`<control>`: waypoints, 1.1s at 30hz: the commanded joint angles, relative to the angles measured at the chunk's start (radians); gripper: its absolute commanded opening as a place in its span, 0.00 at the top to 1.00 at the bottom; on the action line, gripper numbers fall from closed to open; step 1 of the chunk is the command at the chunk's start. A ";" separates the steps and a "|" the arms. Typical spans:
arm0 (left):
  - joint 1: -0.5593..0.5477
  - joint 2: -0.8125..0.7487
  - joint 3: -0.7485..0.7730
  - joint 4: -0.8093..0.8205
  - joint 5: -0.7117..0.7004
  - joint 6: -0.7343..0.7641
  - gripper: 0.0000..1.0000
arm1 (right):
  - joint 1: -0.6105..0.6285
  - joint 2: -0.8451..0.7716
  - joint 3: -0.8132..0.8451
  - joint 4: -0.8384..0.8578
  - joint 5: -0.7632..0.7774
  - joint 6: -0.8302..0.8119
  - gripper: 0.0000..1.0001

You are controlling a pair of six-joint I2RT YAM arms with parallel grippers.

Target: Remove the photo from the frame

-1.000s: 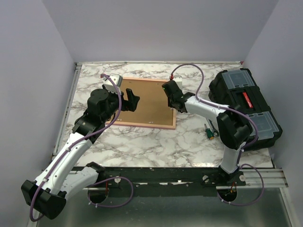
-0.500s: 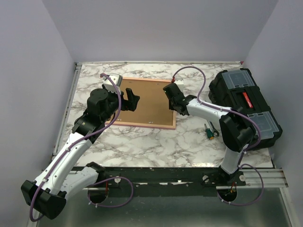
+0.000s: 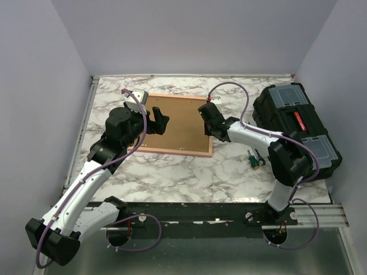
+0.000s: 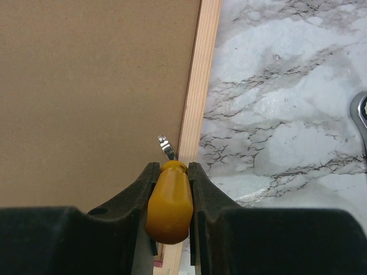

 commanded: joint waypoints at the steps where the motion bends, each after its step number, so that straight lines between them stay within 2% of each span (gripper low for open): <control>1: 0.001 0.001 0.028 -0.001 0.020 -0.005 0.17 | 0.032 -0.054 -0.014 0.005 -0.051 -0.005 0.99; 5: 0.002 0.003 0.028 -0.001 0.021 -0.005 0.17 | 0.040 -0.079 -0.009 -0.002 -0.022 -0.015 0.99; 8: 0.001 0.005 0.029 -0.002 0.021 -0.007 0.17 | 0.040 -0.078 0.009 -0.031 0.068 -0.008 0.99; 14: 0.002 0.009 0.030 -0.004 0.022 -0.007 0.17 | 0.034 -0.018 0.057 -0.046 0.152 -0.037 0.99; 33: 0.002 0.010 0.030 -0.004 0.024 -0.006 0.17 | 0.013 0.053 0.076 0.029 0.081 -0.056 0.99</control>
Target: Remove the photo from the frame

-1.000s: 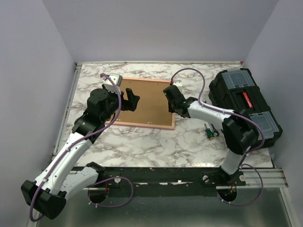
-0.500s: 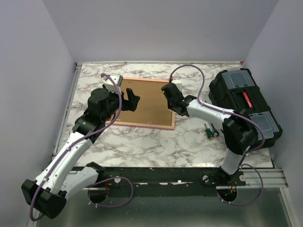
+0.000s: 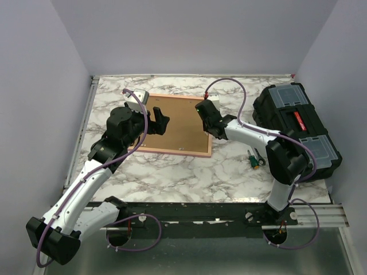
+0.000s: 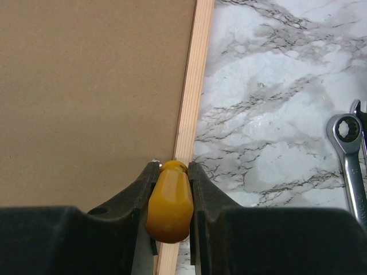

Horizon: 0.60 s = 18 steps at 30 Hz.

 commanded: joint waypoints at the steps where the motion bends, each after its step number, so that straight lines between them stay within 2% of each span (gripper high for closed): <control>1: 0.001 0.000 0.029 0.003 0.020 -0.006 0.17 | -0.002 0.026 0.016 0.028 -0.018 -0.002 0.99; 18: 0.001 0.007 0.033 0.001 0.023 -0.005 0.17 | -0.002 0.035 0.025 0.000 -0.070 0.026 0.99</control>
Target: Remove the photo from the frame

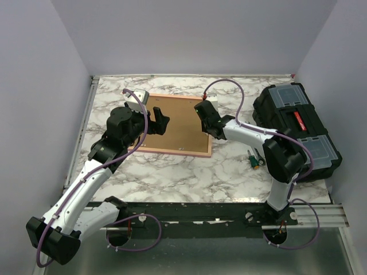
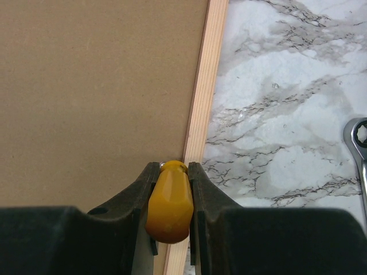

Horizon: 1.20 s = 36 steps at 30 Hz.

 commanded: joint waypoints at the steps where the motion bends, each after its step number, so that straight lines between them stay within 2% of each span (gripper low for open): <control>1: 0.001 0.007 0.033 0.001 0.020 -0.006 0.17 | 0.000 -0.003 0.017 -0.026 -0.049 0.027 0.99; 28: 0.002 0.009 0.034 -0.001 0.023 -0.009 0.17 | -0.001 -0.085 -0.060 -0.002 -0.115 0.048 0.99; 36: 0.001 0.006 0.034 0.001 0.026 -0.009 0.17 | 0.000 -0.159 -0.064 -0.023 -0.124 0.054 0.99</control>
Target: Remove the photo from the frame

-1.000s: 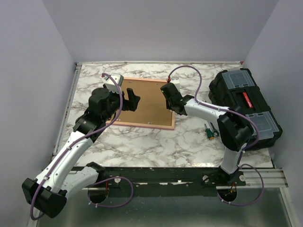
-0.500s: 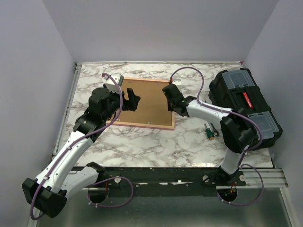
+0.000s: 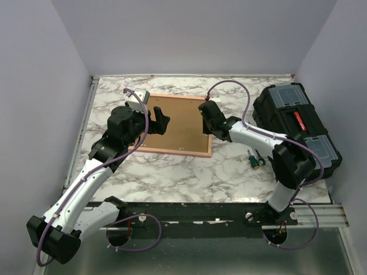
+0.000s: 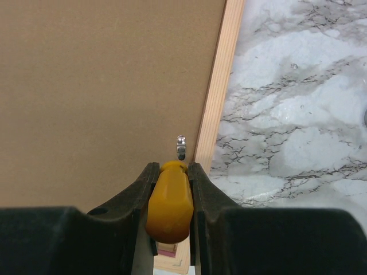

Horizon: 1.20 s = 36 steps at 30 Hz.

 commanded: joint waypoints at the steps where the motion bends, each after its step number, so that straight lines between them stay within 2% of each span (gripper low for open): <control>1: 0.001 -0.004 0.030 0.001 0.018 -0.006 0.17 | 0.001 -0.092 -0.013 -0.006 -0.028 0.019 0.99; 7: 0.002 -0.008 0.030 -0.002 0.014 -0.004 0.17 | 0.002 -0.187 -0.048 -0.093 0.036 0.030 0.99; 12: 0.001 -0.017 0.030 -0.002 0.021 -0.007 0.17 | 0.001 -0.273 -0.094 -0.272 0.068 0.050 0.99; 17: 0.001 -0.030 0.030 0.002 0.034 -0.015 0.17 | 0.001 -0.343 -0.091 -0.578 0.104 0.133 0.99; 22: 0.000 -0.035 0.025 0.008 0.049 -0.024 0.17 | 0.002 -0.314 -0.117 -0.831 -0.015 0.242 0.99; 25: -0.001 -0.037 0.026 0.005 0.052 -0.027 0.17 | 0.002 -0.315 -0.112 -0.884 -0.074 0.289 0.99; 27: -0.001 -0.045 0.023 0.006 0.048 -0.027 0.17 | 0.001 -0.295 -0.088 -0.955 -0.058 0.335 0.99; 31: -0.001 -0.059 0.020 0.007 0.048 -0.027 0.17 | 0.002 -0.257 -0.143 -1.026 -0.048 0.359 0.99; 36: 0.000 -0.074 0.022 0.005 0.050 -0.030 0.17 | 0.002 -0.245 -0.209 -0.977 -0.061 0.405 0.99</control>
